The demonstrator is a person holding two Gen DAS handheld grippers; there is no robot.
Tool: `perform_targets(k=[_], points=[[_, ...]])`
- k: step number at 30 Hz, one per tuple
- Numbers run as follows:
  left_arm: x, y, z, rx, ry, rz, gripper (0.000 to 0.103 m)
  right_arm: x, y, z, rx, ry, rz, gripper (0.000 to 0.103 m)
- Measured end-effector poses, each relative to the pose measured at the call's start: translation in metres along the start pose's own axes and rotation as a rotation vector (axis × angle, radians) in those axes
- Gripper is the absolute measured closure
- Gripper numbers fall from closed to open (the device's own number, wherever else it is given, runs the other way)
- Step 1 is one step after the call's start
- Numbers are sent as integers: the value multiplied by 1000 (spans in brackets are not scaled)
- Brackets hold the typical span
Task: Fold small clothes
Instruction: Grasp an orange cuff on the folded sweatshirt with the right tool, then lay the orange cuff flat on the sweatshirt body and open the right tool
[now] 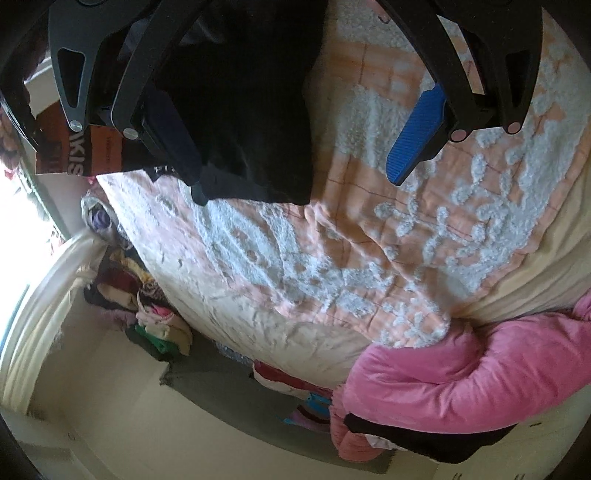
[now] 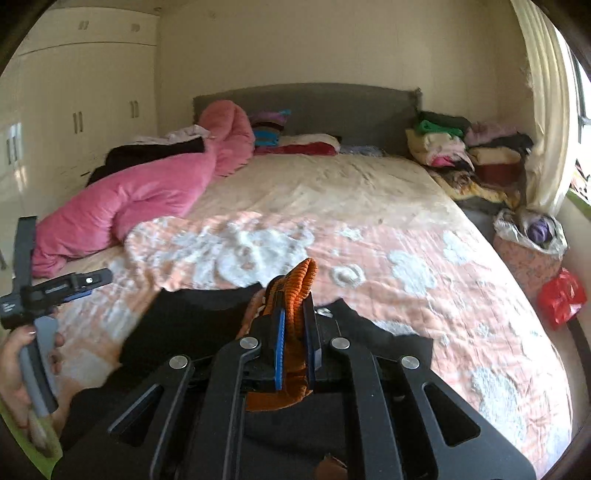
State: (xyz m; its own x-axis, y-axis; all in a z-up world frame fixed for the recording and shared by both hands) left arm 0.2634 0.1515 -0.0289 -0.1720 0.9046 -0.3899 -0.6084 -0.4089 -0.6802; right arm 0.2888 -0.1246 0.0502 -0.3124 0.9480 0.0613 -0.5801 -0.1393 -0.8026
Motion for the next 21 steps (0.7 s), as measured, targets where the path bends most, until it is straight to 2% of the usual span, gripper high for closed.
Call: perform_targets(k=[7,21], points=[[-19,10,-8,25,-2,-69,9,-28,29,-18,52,45,-71,95],[-49,36,-30,106,-8,-173,9,-43,61,-31,109,81,-126,95]])
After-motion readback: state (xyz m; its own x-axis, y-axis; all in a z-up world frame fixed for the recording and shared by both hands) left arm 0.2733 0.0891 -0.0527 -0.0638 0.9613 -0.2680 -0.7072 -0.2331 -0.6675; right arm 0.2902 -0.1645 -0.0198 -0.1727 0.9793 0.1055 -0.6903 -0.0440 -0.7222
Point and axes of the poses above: each gripper's, at about its wrist camera, not at the fingertips, and z roughly against the way its jaws point, x to its left, y to its underside, the point moved 8 cm from there along -z, roughly the way its jaws point, and after that the axes turned 2 degrees about x, right-handed, at the moved point
